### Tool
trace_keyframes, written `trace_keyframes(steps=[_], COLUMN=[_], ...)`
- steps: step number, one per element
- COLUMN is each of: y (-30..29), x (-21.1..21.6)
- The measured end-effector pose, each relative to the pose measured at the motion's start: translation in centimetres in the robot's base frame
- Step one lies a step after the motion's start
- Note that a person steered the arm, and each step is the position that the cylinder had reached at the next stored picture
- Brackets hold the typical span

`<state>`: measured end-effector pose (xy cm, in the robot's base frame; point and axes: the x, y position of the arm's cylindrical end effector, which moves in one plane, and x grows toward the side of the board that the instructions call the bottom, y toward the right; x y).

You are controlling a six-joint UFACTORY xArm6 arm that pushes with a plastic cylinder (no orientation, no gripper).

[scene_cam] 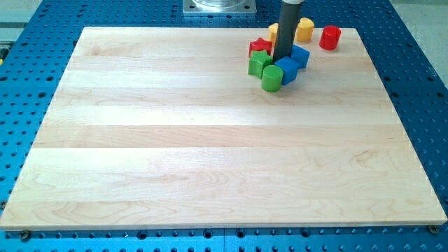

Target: Move the blue triangle to the bottom left of the red circle

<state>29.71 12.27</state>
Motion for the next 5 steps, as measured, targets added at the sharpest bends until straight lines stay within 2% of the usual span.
trace_keyframes(steps=[3, 5], y=[3.3, 8.8], x=[-0.1, -1.1])
